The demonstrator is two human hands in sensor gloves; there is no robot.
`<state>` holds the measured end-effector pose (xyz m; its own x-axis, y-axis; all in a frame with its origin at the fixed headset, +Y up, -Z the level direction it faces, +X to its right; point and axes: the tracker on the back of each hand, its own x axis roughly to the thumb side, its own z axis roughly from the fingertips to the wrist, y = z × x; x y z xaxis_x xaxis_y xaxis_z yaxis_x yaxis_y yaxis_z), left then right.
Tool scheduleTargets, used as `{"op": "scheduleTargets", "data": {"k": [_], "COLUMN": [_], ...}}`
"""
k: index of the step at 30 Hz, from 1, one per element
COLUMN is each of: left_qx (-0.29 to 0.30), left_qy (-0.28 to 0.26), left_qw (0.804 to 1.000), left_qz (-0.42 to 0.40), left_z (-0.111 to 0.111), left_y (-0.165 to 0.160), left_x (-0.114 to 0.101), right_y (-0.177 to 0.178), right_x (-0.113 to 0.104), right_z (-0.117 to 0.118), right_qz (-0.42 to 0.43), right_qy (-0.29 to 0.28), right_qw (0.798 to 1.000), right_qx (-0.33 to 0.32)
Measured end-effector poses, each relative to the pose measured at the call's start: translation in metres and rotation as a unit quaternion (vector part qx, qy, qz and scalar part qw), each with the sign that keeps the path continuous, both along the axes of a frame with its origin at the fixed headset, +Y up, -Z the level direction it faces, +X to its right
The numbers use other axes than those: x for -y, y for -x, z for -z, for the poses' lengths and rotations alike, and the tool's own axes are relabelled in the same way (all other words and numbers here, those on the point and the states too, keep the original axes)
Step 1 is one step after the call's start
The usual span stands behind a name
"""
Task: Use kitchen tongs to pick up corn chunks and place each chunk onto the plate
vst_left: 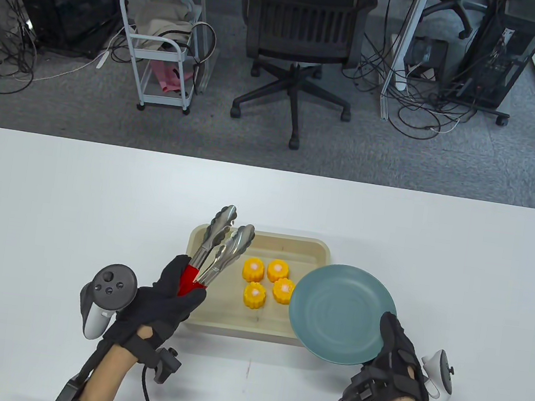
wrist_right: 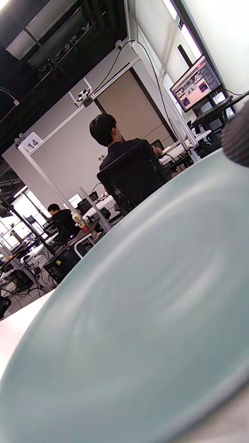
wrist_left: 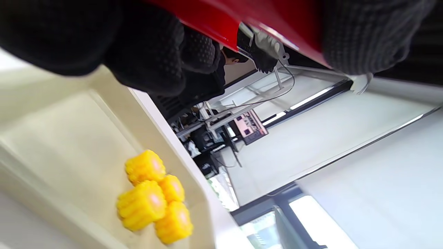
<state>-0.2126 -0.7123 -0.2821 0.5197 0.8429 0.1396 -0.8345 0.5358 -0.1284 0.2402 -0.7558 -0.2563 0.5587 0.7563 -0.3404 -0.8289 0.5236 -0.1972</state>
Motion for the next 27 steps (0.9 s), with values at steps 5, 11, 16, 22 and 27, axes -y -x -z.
{"op": "scheduleTargets", "data": {"k": [5, 11, 16, 22, 27], "left_qx": [-0.021, -0.020, -0.034, -0.039, -0.044], "left_qy": [0.025, 0.074, 0.084, 0.106, 0.125], "left_qw": [0.991, 0.969, 0.952, 0.934, 0.921], "left_qz": [0.126, 0.233, 0.291, 0.340, 0.366], "left_z": [-0.008, -0.009, -0.013, -0.012, -0.010], "left_y": [-0.019, -0.039, -0.052, -0.061, -0.063], "left_x": [-0.001, 0.014, 0.019, 0.027, 0.033], "right_y": [-0.002, -0.002, 0.000, 0.002, 0.002], "right_x": [-0.001, -0.001, -0.002, -0.003, -0.002], "right_z": [-0.002, -0.001, -0.002, -0.002, -0.002], "right_qz": [-0.007, 0.004, 0.002, -0.003, -0.007], "right_qy": [-0.006, -0.010, -0.014, -0.017, -0.016], "right_qw": [1.000, 1.000, 1.000, 1.000, 0.999], "right_qx": [0.001, -0.009, -0.015, -0.026, -0.027]}}
